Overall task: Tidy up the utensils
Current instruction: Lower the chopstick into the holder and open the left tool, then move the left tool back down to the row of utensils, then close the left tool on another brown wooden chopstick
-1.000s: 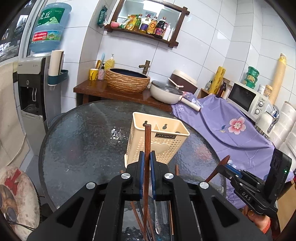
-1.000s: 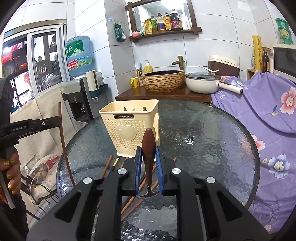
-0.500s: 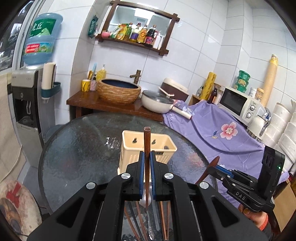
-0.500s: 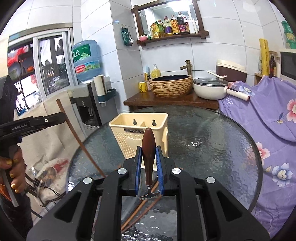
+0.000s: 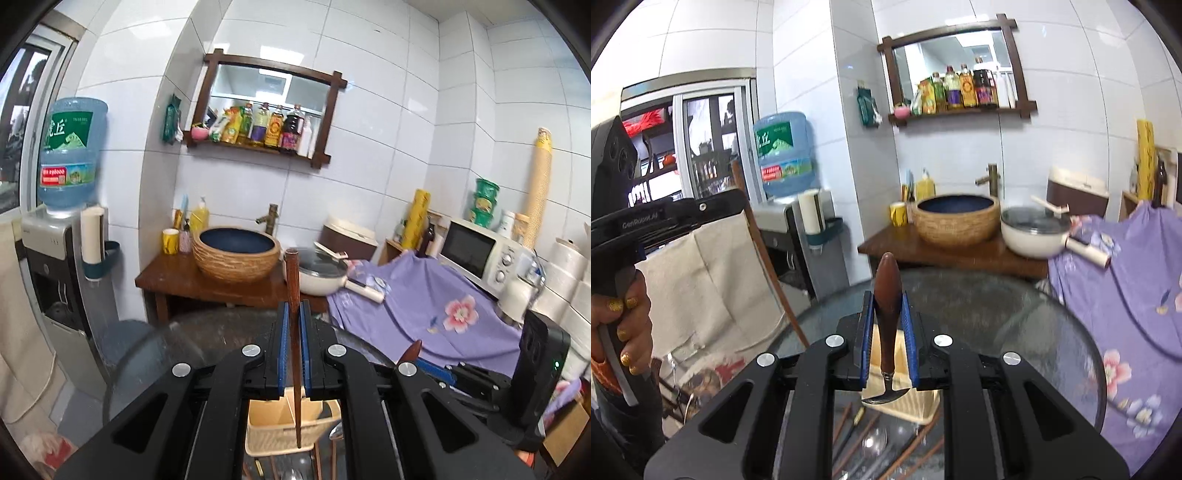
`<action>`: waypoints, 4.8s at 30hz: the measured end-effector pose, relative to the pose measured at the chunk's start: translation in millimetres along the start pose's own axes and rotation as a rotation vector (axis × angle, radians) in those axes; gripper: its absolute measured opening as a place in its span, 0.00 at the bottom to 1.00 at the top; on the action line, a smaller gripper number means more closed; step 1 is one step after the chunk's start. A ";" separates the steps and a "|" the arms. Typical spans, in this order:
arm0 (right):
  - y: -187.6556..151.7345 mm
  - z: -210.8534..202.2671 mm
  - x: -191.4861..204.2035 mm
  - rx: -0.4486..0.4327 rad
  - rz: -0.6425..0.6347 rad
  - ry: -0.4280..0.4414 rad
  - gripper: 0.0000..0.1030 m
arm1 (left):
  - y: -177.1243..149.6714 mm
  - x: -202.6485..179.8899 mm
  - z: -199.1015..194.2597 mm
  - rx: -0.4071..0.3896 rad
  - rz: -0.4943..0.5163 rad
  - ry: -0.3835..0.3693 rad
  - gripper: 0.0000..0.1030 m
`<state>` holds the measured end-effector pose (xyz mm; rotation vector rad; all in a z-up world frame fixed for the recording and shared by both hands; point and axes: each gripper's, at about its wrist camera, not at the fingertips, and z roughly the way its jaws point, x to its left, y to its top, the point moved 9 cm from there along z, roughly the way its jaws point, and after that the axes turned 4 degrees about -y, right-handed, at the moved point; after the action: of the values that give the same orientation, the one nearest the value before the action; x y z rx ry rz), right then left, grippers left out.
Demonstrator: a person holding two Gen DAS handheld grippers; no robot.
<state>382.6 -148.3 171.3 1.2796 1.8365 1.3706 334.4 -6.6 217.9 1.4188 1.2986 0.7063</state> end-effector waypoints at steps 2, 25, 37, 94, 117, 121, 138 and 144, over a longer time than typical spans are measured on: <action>9.1 10.8 0.7 -0.011 -0.011 -0.020 0.16 | 7.5 1.2 12.6 -0.001 0.001 0.017 0.06; -104.6 122.1 -25.4 0.151 0.015 -0.099 0.16 | -129.6 65.7 126.4 0.217 -0.107 0.122 0.06; -108.2 121.2 -30.3 0.118 0.027 -0.103 0.45 | -139.5 68.1 127.9 0.222 -0.113 0.121 0.13; -301.9 100.1 -51.3 0.471 0.163 -0.286 0.47 | -334.3 98.3 56.6 0.447 -0.088 0.287 0.71; -293.4 136.6 -71.1 0.511 0.106 -0.351 0.29 | -342.8 94.6 98.1 0.543 -0.081 0.235 0.46; -293.3 138.1 -66.8 0.517 0.101 -0.353 0.26 | -341.4 92.1 104.1 0.558 -0.070 0.228 0.45; -282.6 160.7 -89.4 0.487 0.150 -0.351 0.10 | -337.7 90.9 124.6 0.584 0.005 0.258 0.10; -283.8 159.3 -94.9 0.493 0.216 -0.315 0.07 | -336.1 92.0 128.1 0.587 -0.013 0.240 0.09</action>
<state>446.1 -175.9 -160.5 1.8675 1.9121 0.7645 360.7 0.1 -152.3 1.8244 1.7994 0.5149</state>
